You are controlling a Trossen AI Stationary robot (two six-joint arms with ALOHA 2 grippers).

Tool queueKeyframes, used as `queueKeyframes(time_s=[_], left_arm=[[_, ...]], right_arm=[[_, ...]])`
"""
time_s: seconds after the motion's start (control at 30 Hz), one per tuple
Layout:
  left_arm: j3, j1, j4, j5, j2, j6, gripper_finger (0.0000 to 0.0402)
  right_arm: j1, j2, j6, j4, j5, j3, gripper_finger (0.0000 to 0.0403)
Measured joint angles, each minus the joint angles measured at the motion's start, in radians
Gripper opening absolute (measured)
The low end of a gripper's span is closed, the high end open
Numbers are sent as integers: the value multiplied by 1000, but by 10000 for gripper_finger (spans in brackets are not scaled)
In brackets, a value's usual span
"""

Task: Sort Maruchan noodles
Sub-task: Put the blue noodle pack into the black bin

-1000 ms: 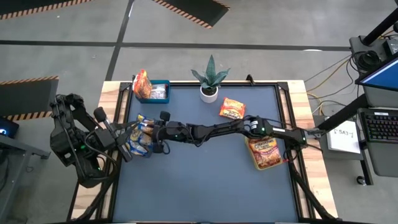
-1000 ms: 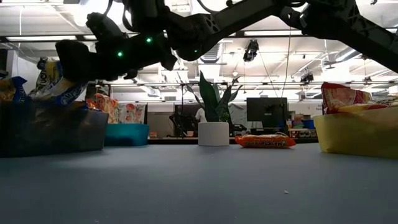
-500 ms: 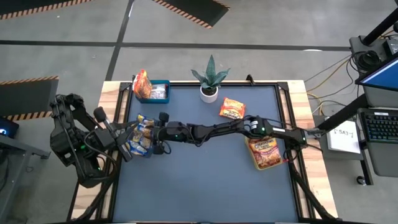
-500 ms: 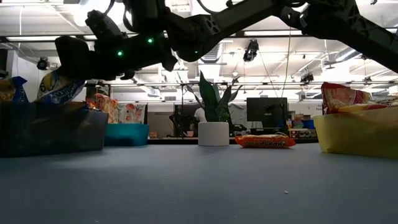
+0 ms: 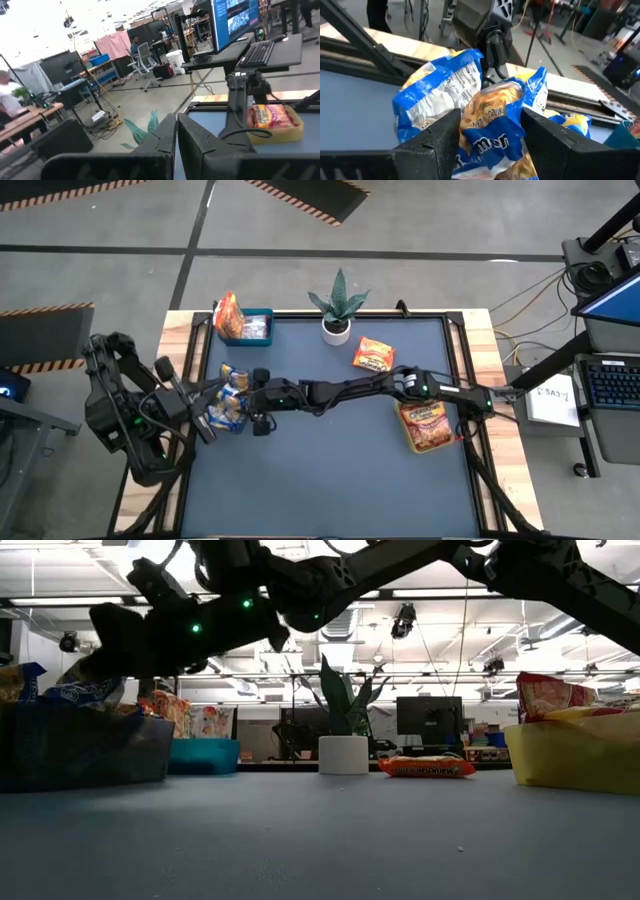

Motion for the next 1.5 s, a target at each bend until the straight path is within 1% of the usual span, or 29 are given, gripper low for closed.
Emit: queueKeyframes(time_s=[0.07,0.13,0.27,0.4,0.5,0.6,0.7,0.77,0.83,0.97,1.07,1.13,1.23,1.37,1.5], left_arm=[[0,0,0,9,11,-32,0],[0,5,1,40,24,-57,0],[0,40,-2,91,56,-119,0],[0,93,-6,145,84,-139,0],[-5,135,-8,214,95,-139,0],[-19,165,-8,296,97,-139,0],[-42,170,-8,392,96,-138,0],[-65,166,-8,470,95,-146,0],[-98,159,-6,572,96,-180,0],[-217,152,59,764,110,-295,0],[-323,152,138,893,128,-357,0],[-380,152,168,942,147,-395,0],[-424,153,164,961,174,-445,0],[-447,153,164,949,206,-456,0],[-478,167,157,923,208,-473,0]], right_arm=[[0,-20,-2,-43,-2,0,194],[1,-44,-16,-69,-4,0,194],[3,-93,-25,-126,-7,0,196],[3,-150,-30,-246,-17,-2,196],[2,-193,-32,-363,-62,-13,192],[5,-256,-32,-468,-108,-75,185],[16,-351,-23,-482,-116,-213,173],[27,-426,-4,-436,-116,-337,163],[41,-500,17,-367,-116,-461,155],[81,-626,40,-244,-108,-689,140],[102,-705,12,-184,-109,-827,132],[108,-750,-34,-138,-107,-902,128],[109,-804,-56,-39,-107,-996,128],[108,-848,-54,116,-107,-1103,129],[108,-860,-79,292,-107,-1186,126]])
